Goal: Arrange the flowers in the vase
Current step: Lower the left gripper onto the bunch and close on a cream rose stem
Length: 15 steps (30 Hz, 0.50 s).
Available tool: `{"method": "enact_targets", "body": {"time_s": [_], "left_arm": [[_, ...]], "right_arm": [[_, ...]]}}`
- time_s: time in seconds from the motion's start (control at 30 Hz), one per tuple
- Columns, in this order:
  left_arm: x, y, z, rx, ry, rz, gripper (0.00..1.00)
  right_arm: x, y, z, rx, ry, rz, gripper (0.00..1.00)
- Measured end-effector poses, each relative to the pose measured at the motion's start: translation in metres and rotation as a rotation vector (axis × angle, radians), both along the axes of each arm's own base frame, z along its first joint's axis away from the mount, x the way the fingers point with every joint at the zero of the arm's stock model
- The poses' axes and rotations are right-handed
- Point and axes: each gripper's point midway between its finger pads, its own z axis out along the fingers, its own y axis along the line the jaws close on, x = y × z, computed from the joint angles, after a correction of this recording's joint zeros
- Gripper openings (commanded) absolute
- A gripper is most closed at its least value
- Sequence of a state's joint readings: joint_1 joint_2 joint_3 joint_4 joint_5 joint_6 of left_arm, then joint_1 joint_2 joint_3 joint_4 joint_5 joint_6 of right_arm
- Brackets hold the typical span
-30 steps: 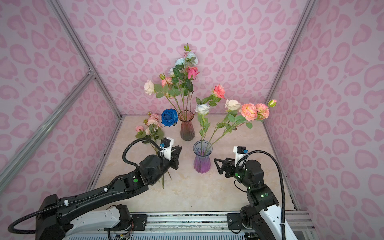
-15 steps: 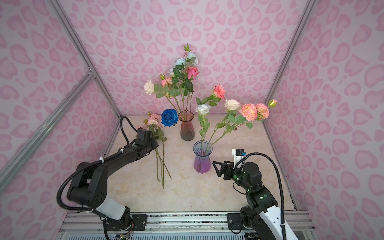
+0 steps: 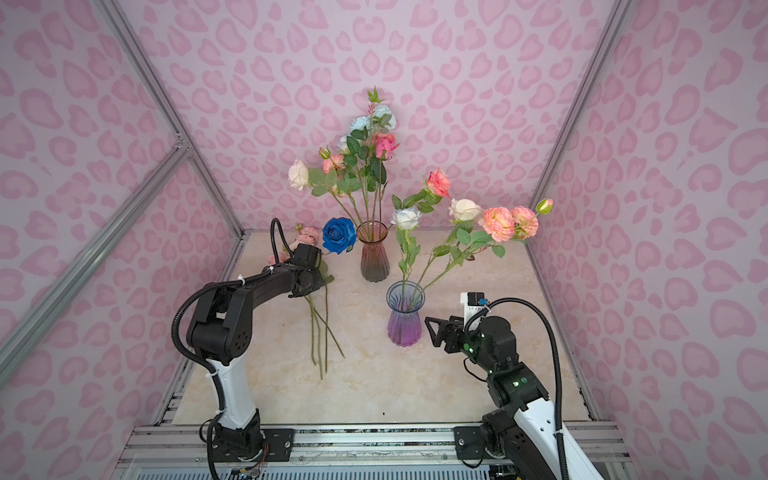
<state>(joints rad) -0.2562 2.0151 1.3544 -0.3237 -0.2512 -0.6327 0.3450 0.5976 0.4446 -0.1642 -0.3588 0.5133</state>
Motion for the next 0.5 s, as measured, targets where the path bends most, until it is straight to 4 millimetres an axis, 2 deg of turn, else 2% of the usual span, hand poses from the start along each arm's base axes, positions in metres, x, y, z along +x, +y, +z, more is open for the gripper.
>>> {"method": "enact_targets", "body": {"time_s": [0.17, 0.27, 0.33, 0.43, 0.5], "left_arm": [[0.002, 0.000, -0.003, 0.009, 0.008, -0.004, 0.19], [0.000, -0.005, 0.005, 0.004, 0.004, -0.038, 0.20], [-0.002, -0.010, 0.022, 0.004, -0.025, -0.064, 0.21], [0.001, -0.013, 0.061, 0.010, -0.113, -0.089, 0.22], [0.003, -0.006, 0.069, 0.021, -0.140, -0.076, 0.22]], "right_arm": [[0.003, 0.001, 0.004, 0.003, -0.022, 0.001, 0.90], [0.004, 0.000, 0.002, -0.005, -0.020, -0.008, 0.90], [0.004, -0.001, 0.001, -0.006, -0.019, -0.008, 0.90], [0.005, -0.001, -0.001, -0.007, -0.018, -0.011, 0.90], [0.006, -0.001, -0.002, -0.007, -0.018, -0.012, 0.90]]}}
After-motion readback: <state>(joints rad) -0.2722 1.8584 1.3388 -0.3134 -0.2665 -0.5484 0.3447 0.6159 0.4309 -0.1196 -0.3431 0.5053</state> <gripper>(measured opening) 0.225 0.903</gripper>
